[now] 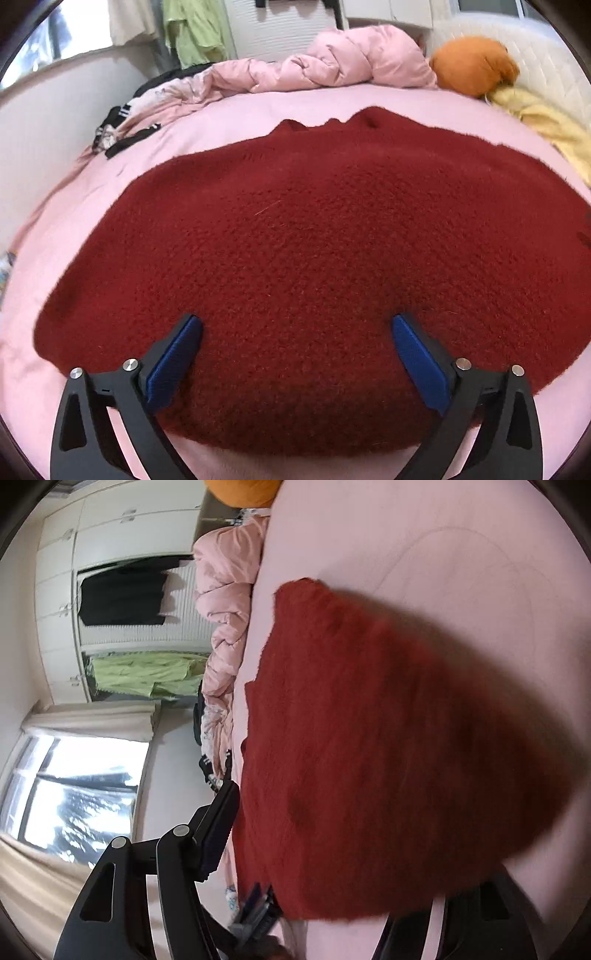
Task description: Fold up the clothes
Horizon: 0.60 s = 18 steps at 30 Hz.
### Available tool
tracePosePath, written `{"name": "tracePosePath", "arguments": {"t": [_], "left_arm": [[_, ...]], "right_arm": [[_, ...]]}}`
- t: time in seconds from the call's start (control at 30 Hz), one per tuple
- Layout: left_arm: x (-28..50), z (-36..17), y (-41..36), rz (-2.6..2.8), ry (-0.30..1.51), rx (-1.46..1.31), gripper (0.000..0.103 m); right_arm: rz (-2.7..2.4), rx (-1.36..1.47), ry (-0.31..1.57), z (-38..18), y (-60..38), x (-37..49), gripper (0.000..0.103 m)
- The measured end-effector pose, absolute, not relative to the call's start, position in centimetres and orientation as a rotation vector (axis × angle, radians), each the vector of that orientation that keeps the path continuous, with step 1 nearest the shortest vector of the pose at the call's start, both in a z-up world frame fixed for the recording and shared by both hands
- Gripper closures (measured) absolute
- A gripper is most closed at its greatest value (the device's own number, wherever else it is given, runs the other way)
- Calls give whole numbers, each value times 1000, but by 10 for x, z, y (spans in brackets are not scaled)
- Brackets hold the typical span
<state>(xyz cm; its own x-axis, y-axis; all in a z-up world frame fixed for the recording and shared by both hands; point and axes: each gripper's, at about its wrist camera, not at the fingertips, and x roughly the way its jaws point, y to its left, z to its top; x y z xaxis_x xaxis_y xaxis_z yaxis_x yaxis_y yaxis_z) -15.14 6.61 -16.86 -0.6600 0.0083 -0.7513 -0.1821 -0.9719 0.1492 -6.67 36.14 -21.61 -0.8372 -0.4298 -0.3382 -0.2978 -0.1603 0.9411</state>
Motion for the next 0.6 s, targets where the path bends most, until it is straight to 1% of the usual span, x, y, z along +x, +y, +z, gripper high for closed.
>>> {"name": "tracePosePath", "arguments": {"t": [0.03,0.07,0.1,0.13,0.27,0.5,0.6], "left_arm": [[-152,-169,65,2750,315,-1242,1],[-151,-169,66,2751,322,-1239,1],[-151,-169,67,2753,329,-1237,1],[-151,-170,67,2755,328,-1233,1],[-150,-170,66,2758,325,-1224,1],[-151,-171,62,2745,287,-1226,1],[-152,-160,47,2683,198,-1219,2]], "right_arm": [[-2145,884,-2024,-226,365,-64,80],[-2129,909,-2076,-235,368,-61,82],[-2117,864,-2094,-239,371,-56,83],[-2142,856,-2056,-236,370,-56,82],[-2341,956,-1824,-204,360,-60,82],[-2431,888,-1633,-151,349,-79,82],[-2435,880,-1616,-146,340,-81,82]]}}
